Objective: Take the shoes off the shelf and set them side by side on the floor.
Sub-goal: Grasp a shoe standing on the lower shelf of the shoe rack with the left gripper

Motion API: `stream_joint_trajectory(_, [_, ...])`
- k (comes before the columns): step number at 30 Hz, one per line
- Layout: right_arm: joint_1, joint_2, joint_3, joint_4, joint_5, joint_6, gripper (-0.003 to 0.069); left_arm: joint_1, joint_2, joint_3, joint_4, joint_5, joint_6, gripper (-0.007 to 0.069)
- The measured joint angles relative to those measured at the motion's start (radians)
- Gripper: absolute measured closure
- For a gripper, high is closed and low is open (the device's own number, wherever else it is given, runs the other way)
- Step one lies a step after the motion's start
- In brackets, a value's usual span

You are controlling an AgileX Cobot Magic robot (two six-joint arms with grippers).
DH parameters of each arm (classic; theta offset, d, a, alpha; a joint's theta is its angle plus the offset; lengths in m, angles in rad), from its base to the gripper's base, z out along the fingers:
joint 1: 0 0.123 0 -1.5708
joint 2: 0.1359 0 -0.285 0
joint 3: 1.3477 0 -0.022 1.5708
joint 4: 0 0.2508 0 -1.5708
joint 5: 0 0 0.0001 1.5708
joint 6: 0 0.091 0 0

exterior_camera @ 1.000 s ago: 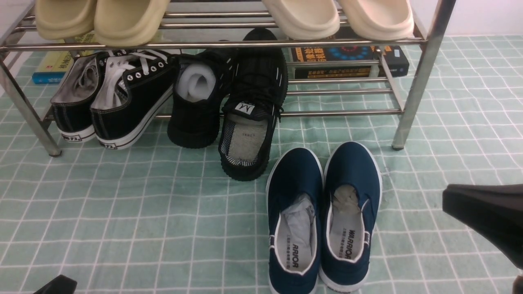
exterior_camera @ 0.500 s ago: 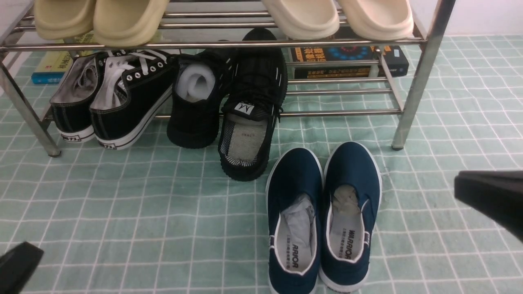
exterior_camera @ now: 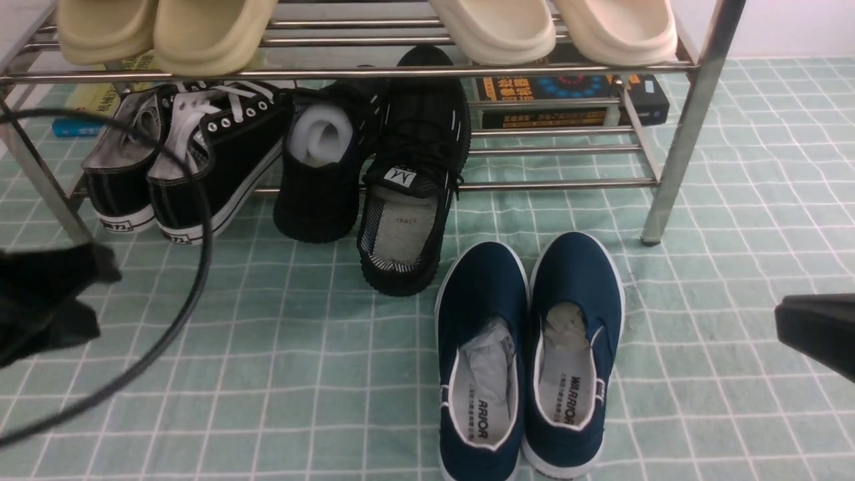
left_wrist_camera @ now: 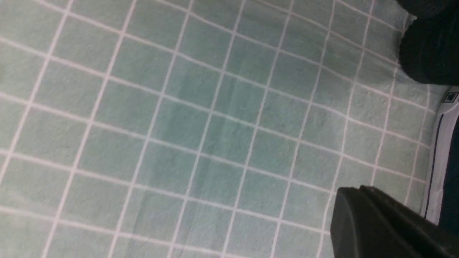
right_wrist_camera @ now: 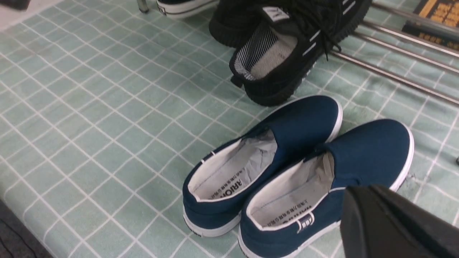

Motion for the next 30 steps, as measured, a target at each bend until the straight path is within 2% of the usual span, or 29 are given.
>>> stream_joint_trajectory(5, [0.0,0.0,0.0,-0.002,0.001,0.008,0.0652,-0.053,0.215,-0.158,-0.023,0.004,0.066,0.0504])
stream_joint_trajectory(10, [0.0,0.0,0.0,-0.005,0.001,0.01,0.0651,-0.144,0.414,-0.351,-0.002,-0.027,0.07,0.0324])
stream_joint_trajectory(13, [0.0,0.0,0.0,-0.005,0.001,0.01,0.0649,-0.158,0.524,-0.46,0.014,-0.073,0.068,0.0235])
stream_joint_trajectory(15, [0.0,0.0,0.0,-0.005,0.001,0.01,0.0648,-0.159,0.581,-0.51,0.022,-0.105,0.068,0.0204])
stream_joint_trajectory(18, [0.0,0.0,0.0,-0.005,0.001,0.01,0.0645,-0.159,0.664,-0.567,0.025,-0.155,0.068,0.0183])
stream_joint_trajectory(30, [0.0,0.0,0.0,-0.007,0.002,0.01,0.0639,-0.159,0.807,-0.601,0.012,-0.305,0.068,0.0186])
